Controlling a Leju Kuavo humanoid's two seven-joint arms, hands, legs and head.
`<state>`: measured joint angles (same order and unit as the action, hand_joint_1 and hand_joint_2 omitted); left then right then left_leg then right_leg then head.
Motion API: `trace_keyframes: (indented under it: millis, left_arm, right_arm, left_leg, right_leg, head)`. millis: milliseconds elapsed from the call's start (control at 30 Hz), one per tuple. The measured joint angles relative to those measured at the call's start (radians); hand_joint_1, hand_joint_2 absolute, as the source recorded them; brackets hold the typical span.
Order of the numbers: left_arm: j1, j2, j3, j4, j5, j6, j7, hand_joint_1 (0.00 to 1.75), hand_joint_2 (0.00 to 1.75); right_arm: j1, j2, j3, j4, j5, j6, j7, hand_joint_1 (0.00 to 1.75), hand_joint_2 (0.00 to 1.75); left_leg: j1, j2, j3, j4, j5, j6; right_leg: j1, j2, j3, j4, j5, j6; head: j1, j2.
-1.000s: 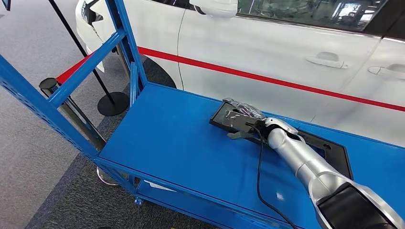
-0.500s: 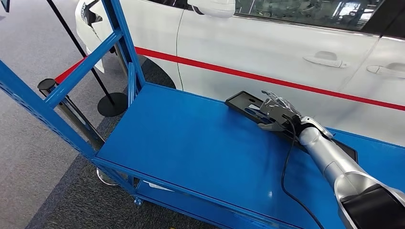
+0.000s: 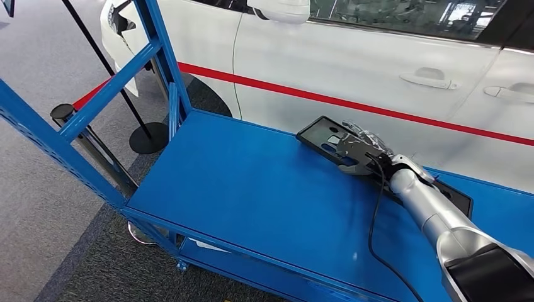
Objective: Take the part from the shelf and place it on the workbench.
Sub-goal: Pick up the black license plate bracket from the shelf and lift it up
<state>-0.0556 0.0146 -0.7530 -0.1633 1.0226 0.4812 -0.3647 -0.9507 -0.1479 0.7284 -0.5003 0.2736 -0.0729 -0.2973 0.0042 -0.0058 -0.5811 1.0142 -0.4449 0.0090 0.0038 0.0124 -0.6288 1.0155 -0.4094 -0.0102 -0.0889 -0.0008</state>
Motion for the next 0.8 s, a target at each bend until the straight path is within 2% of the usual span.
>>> trace_keyframes:
  millis: [367, 633, 800]
  left_arm:
    - [-0.002, -0.001, -0.004, 0.0, -0.011, -0.001, 0.002, 0.0, 0.0]
    - [-0.002, -0.002, -0.014, 0.0, -0.014, -0.004, 0.008, 0.0, 0.0]
    - [-0.003, -0.002, -0.019, 0.0, -0.015, -0.002, 0.006, 0.0, 0.0]
  right_arm:
    - [0.042, 0.015, 0.014, -0.005, 0.034, -0.027, -0.015, 0.0, 1.75]
    - [0.056, 0.044, 0.018, -0.028, 0.04, 0.044, -0.055, 0.0, 1.75]
    - [0.066, 0.059, 0.04, -0.041, 0.078, 0.04, -0.048, 0.0, 1.75]
  left_leg:
    - [0.0, 0.0, 0.0, 0.0, 0.0, -0.001]
    - [0.0, 0.0, 0.0, 0.0, 0.0, -0.001]
    - [0.0, 0.0, 0.001, 0.0, 0.0, -0.001]
  right_leg:
    - [0.0, 0.0, 0.0, 0.0, 0.0, 0.0]
    - [0.0, 0.0, 0.0, 0.0, 0.0, -0.001]
    - [0.0, 0.001, 0.0, 0.001, -0.001, -0.001]
  head:
    - [0.0, 0.0]
    - [0.0, 0.0]
    - [0.0, 0.0]
